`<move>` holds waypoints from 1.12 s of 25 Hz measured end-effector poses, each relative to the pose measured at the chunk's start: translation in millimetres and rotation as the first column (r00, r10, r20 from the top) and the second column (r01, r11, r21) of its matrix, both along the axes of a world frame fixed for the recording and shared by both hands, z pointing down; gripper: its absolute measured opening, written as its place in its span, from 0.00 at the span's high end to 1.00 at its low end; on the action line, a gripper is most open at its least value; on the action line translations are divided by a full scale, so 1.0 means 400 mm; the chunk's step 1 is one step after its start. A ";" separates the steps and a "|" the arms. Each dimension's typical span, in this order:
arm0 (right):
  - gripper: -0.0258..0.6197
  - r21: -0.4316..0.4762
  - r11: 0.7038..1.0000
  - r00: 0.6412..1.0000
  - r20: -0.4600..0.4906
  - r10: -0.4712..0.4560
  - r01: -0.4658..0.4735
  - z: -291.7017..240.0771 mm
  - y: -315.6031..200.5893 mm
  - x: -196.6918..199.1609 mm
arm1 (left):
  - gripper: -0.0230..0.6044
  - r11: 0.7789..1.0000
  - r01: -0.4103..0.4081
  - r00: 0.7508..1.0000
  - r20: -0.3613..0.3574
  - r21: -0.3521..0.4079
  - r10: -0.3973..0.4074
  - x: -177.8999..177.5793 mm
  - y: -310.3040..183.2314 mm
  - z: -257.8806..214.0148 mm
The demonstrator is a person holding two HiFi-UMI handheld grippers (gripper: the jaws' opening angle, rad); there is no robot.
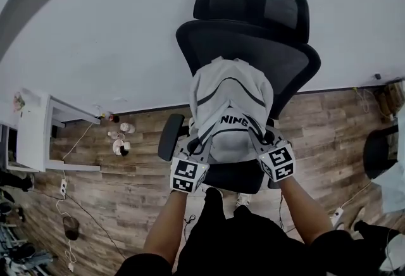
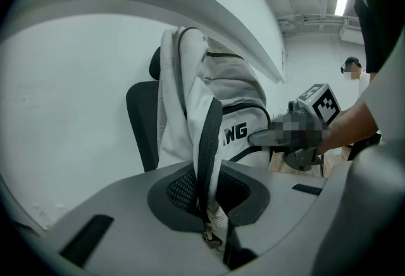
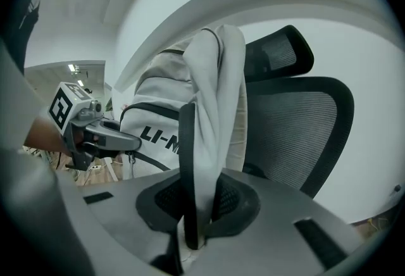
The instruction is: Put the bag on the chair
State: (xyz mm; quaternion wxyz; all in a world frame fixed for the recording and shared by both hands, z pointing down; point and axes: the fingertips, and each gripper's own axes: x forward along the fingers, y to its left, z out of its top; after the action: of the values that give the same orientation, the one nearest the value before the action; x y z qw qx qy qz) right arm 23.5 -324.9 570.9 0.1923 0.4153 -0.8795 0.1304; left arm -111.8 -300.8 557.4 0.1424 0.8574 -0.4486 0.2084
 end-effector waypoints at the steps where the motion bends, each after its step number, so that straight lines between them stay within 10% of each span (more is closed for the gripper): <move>1: 0.87 -0.012 1.000 1.000 -0.006 0.000 0.000 0.013 -0.005 0.002 | 0.89 1.000 -0.005 1.000 0.004 -0.008 0.005 0.002 -0.007 0.012; 28: 0.87 -0.233 0.972 0.978 -0.189 -0.084 0.039 0.365 -0.070 0.000 | 0.89 0.975 -0.020 0.997 0.073 -0.222 0.037 -0.009 -0.093 0.392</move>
State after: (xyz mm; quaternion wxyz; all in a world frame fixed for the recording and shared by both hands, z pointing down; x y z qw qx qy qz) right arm 23.6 -353.1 716.7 0.3290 0.3737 -0.8479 0.1823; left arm -115.4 -338.1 714.4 0.2165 0.8341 -0.4152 0.2917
